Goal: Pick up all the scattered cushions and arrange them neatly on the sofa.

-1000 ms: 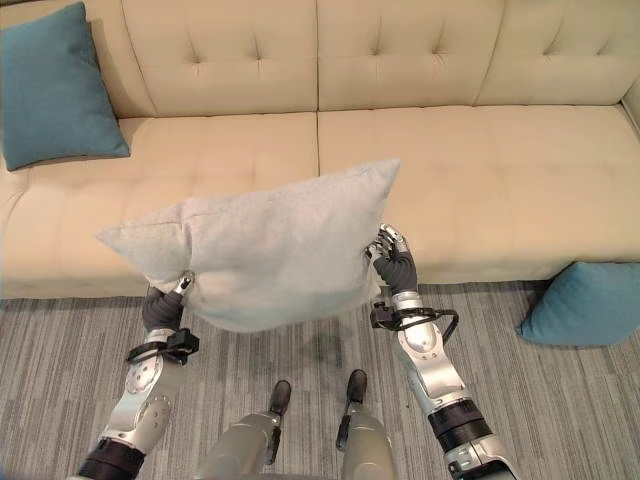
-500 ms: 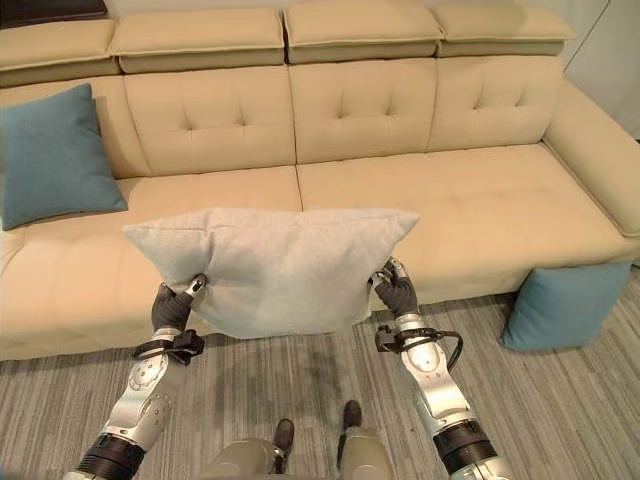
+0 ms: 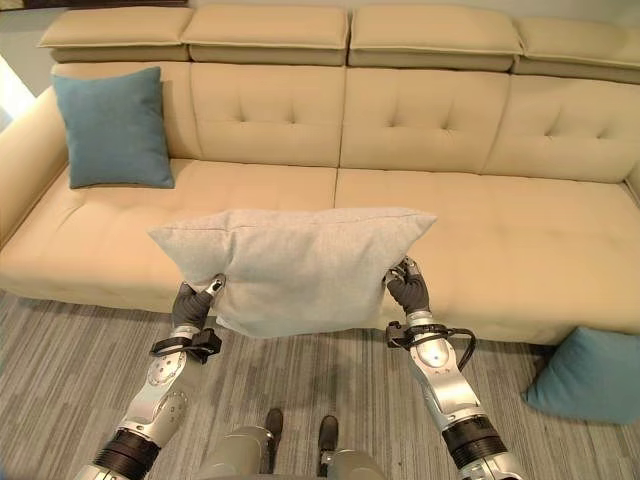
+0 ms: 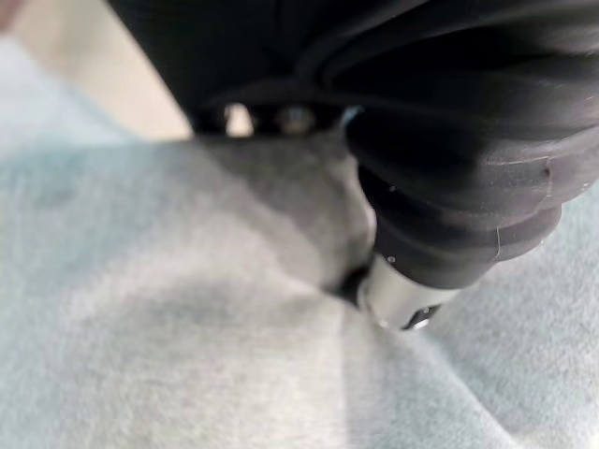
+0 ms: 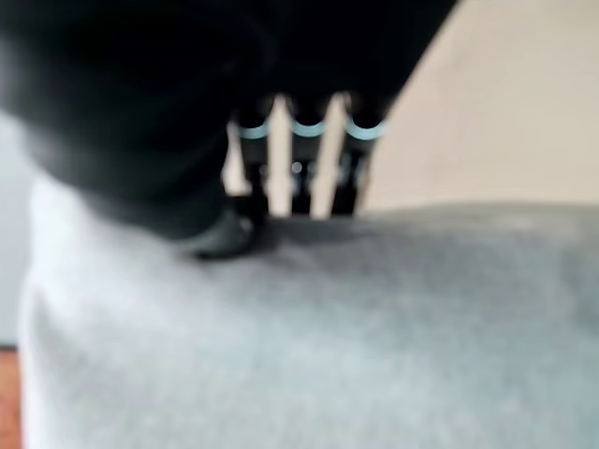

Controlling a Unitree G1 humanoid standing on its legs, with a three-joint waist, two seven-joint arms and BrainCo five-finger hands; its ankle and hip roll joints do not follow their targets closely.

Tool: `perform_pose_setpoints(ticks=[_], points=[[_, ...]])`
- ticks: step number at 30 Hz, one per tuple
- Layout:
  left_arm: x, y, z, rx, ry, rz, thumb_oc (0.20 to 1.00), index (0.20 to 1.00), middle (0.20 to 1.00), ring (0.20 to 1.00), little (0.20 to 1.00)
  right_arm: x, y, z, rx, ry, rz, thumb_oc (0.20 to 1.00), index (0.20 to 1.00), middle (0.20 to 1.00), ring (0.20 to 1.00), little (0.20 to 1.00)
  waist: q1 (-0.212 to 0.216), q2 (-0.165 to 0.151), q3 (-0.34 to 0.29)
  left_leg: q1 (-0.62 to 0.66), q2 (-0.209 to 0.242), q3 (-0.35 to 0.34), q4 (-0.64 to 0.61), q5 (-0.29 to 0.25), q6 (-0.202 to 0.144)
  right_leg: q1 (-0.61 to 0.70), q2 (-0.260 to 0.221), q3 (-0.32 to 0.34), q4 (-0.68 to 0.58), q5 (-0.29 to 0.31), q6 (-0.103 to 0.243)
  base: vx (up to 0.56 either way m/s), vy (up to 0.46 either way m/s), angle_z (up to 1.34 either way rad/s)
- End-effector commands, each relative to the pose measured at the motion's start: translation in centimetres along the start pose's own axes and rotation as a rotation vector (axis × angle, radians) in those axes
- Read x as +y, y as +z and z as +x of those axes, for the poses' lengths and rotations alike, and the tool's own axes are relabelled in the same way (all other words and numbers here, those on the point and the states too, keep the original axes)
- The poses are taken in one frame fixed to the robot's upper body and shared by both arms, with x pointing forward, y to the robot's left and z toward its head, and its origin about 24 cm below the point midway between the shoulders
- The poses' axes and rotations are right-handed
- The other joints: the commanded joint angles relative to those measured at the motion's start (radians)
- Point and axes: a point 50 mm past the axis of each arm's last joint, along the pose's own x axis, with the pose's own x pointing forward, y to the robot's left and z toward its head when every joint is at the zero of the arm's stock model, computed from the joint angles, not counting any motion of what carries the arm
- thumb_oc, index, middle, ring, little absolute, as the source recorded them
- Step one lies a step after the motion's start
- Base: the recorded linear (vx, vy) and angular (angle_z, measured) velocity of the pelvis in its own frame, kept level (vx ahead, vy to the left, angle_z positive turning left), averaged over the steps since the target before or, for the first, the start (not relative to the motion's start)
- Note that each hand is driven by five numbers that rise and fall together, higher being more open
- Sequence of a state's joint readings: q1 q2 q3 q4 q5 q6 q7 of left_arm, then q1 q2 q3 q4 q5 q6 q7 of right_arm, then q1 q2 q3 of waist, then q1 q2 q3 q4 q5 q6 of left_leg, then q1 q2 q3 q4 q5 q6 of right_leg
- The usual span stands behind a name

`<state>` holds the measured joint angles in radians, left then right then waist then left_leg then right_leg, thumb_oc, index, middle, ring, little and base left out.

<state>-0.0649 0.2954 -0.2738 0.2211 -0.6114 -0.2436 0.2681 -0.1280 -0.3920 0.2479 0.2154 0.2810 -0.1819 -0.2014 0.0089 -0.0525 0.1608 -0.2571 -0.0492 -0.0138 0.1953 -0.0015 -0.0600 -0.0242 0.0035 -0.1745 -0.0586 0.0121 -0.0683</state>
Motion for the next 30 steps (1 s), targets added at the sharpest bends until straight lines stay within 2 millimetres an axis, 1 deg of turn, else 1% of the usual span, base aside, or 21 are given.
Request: perform_pose_setpoints(ticks=[1,2,4,9,10,11,12,13,15,17,18,19,20,21,22,23,24,25,26,28,30], points=[[-6.0,4.2,1.2,-0.214,-0.277,-0.027,0.2,0.2,0.2,0.2,0.2,2.9,4.6,1.0,-0.242,0.107,0.049,0.2,0.2,0.2,0.2,0.2,-0.002,-0.004,-0.053,0.059,-0.004,0.032,-0.131,0.098,0.021,0.03,-0.007,0.122,0.063,0.006,0.134,0.21,0.049,0.32],[-6.0,4.2,1.2,-0.216,-0.271,-0.02,0.2,0.2,0.2,0.2,0.2,3.1,4.5,1.0,-0.236,0.103,0.056,0.2,0.2,0.2,0.2,0.2,0.007,-0.001,-0.053,0.036,-0.005,0.027,-0.137,0.125,0.015,0.045,0.0,0.13,0.063,-0.004,0.132,0.28,0.088,0.09],[-5.5,4.2,1.1,-0.214,-0.259,-0.025,0.2,0.2,0.2,0.2,0.2,3.6,4.2,1.1,-0.218,0.121,0.051,0.2,0.2,0.2,0.2,0.2,0.027,-0.007,-0.062,0.053,-0.015,-0.005,-0.134,0.11,0.019,0.073,-0.007,0.148,0.07,-0.022,0.135,0.26,0.095,-0.22],[-5.4,4.4,0.9,-0.219,-0.261,-0.028,0.2,0.2,0.2,0.2,0.2,4.0,4.1,1.1,-0.213,0.132,0.054,0.2,0.2,0.2,0.2,0.2,0.037,-0.011,-0.07,0.081,-0.022,-0.015,-0.129,0.085,0.044,0.082,-0.031,0.169,0.119,-0.038,0.154,0.17,0.121,-0.34],[-5.4,4.6,0.9,-0.228,-0.257,-0.016,0.2,0.2,0.2,0.2,0.2,4.5,4.3,1.2,-0.222,0.145,0.059,0.2,0.2,0.2,0.2,0.2,0.046,-0.012,-0.066,0.1,-0.029,-0.007,-0.121,0.065,0.065,0.068,-0.046,0.181,0.187,-0.028,0.173,0.14,0.165,-0.06],[-5.4,4.7,0.9,-0.234,-0.257,-0.013,0.2,0.2,0.2,0.2,0.2,4.6,4.4,1.2,-0.224,0.151,0.063,0.2,0.2,0.2,0.2,0.2,0.047,-0.011,-0.064,0.109,-0.031,-0.004,-0.12,0.058,0.072,0.054,-0.056,0.183,0.229,-0.005,0.185,0.17,0.214,0.0],[-5.4,4.9,0.9,-0.241,-0.257,-0.014,0.2,0.2,0.2,0.2,0.2,4.9,4.3,1.3,-0.222,0.155,0.065,0.2,0.2,0.2,0.2,0.2,0.051,-0.01,-0.059,0.121,-0.035,-0.001,-0.119,0.053,0.083,0.023,-0.063,0.191,0.295,0.033,0.202,0.1,0.157,-0.21],[-5.4,5.1,0.9,-0.249,-0.259,-0.008,0.2,0.2,0.2,0.2,0.2,5.1,4.6,1.5,-0.229,0.163,0.061,0.2,0.2,0.2,0.2,0.2,0.051,-0.006,-0.053,0.136,-0.037,-0.004,-0.123,0.046,0.094,-0.003,-0.065,0.198,0.353,0.058,0.209,0.1,0.147,-0.25],[-5.4,5.5,0.9,-0.268,-0.269,0.012,0.2,0.2,0.2,0.2,0.2,5.4,4.9,1.8,-0.244,0.176,0.061,0.2,0.2,0.2,0.2,0.2,0.046,0.004,-0.043,0.163,-0.031,-0.007,-0.127,0.035,0.108,-0.042,-0.065,0.197,0.447,0.081,0.208,0.13,0.135,-0.1],[-5.4,5.9,1.0,-0.283,-0.271,0.034,0.2,0.2,0.2,0.2,0.2,5.5,4.9,1.7,-0.244,0.175,0.06,0.2,0.2,0.2,0.2,0.2,0.046,0.01,-0.04,0.174,-0.028,-0.009,-0.123,0.021,0.111,-0.055,-0.069,0.183,0.472,0.072,0.202,0.16,0.096,-0.18],[-5.2,6.1,1.1,-0.297,-0.263,0.048,0.2,0.2,0.2,0.2,0.2,5.6,4.8,1.9,-0.236,0.175,0.064,0.2,0.2,0.2,0.2,0.2,0.045,0.015,-0.046,0.205,-0.023,-0.013,-0.128,0.001,0.109,-0.115,-0.076,0.14,0.42,0.054,0.186,0.31,0.055,-0.46],[-5.1,6.2,1.2,-0.299,-0.258,0.043,0.2,0.2,0.2,0.2,0.2,5.6,5.2,2.3,-0.245,0.183,0.066,0.2,0.2,0.2,0.2,0.2,0.037,0.011,-0.049,0.237,-0.021,-0.017,-0.15,-0.01,0.101,-0.133,-0.065,0.107,0.316,0.041,0.181,0.4,0.046,-0.51],[-5.0,6.2,1.2,-0.3,-0.254,0.045,0.2,0.2,0.2,0.2,0.2,5.7,5.4,2.4,-0.249,0.191,0.07,0.2,0.2,0.2,0.2,0.2,0.033,0.006,-0.048,0.255,-0.024,-0.021,-0.159,-0.013,0.098,-0.143,-0.052,0.093,0.256,0.048,0.183,0.34,-0.032,-0.44],[-5.0,6.2,1.2,-0.296,-0.253,0.045,0.2,0.2,0.2,0.2,0.2,5.6,5.4,2.4,-0.248,0.192,0.069,0.2,0.2,0.2,0.2,0.2,0.023,0.001,-0.047,0.273,-0.029,-0.028,-0.169,-0.018,0.095,-0.154,-0.032,0.097,0.204,0.062,0.189,0.37,-0.07,-0.2],[-4.9,6.1,1.3,-0.291,-0.249,0.048,0.2,0.2,0.2,0.2,0.2,5.3,5.2,2.3,-0.239,0.185,0.065,0.2,0.2,0.2,0.2,0.2,0.005,-0.006,-0.039,0.297,-0.03,-0.05,-0.161,-0.032,0.084,-0.153,-0.015,0.127,0.148,0.086,0.194,0.45,-0.131,0.14],[-4.8,5.6,1.1,-0.275,-0.258,0.056,0.2,0.2,0.2,0.2,0.2,5.0,4.7,1.9,-0.222,0.187,0.066,0.2,0.2,0.2,0.2,0.2,0.005,-0.015,-0.047,0.299,-0.025,-0.058,-0.137,-0.038,0.067,-0.12,-0.014,0.154,0.12,0.085,0.187,0.55,-0.225,0.69],[-5.5,5.1,0.9,-0.253,-0.285,0.007,0.2,0.2,0.2,0.2,0.2,3.8,4.2,1.4,-0.214,0.146,0.059,0.2,0.2,0.2,0.2,0.2,-0.007,-0.022,-0.049,0.256,-0.001,-0.031,-0.012,-0.006,0.009,-0.08,-0.024,0.124,0.091,0.088,0.168,0.36,-0.176,0.87],[-5.5,5.1,0.9,-0.253,-0.285,0.007,0.2,0.2,0.2,0.2,0.2,3.8,4.2,1.4,-0.214,0.146,0.059,0.2,0.2,0.2,0.2,0.2,-0.009,-0.021,-0.05,0.25,0.0,-0.034,-0.004,-0.01,0.008,-0.081,-0.024,0.121,0.091,0.088,0.167,0.22,-0.149,0.87],[-5.7,4.9,0.9,-0.245,-0.297,-0.001,0.2,0.2,0.2,0.2,0.2,3.4,4.1,1.3,-0.21,0.132,0.065,0.2,0.2,0.2,0.2,0.2,-0.013,-0.029,-0.044,0.208,0.014,-0.018,0.064,-0.001,-0.004,-0.066,-0.031,0.107,0.077,0.086,0.158,0.07,-0.088,0.58],[-6.0,4.8,0.9,-0.238,-0.312,0.003,0.2,0.2,0.2,0.2,0.2,3.1,4.1,1.3,-0.212,0.115,0.072,0.2,0.2,0.2,0.2,0.2,-0.004,-0.039,-0.035,0.164,0.016,-0.02,0.147,0.007,-0.005,-0.034,-0.03,0.091,0.05,0.081,0.143,0.13,-0.113,0.6],[-5.7,4.6,0.9,-0.228,-0.297,0.009,0.2,0.2,0.2,0.2,0.2,3.0,3.9,1.1,-0.201,0.11,0.084,0.2,0.2,0.2,0.2,0.2,0.008,-0.042,-0.034,0.136,0.004,-0.033,0.143,-0.002,0.005,-0.013,-0.031,0.094,0.034,0.076,0.143,0.17,-0.058,0.05]])
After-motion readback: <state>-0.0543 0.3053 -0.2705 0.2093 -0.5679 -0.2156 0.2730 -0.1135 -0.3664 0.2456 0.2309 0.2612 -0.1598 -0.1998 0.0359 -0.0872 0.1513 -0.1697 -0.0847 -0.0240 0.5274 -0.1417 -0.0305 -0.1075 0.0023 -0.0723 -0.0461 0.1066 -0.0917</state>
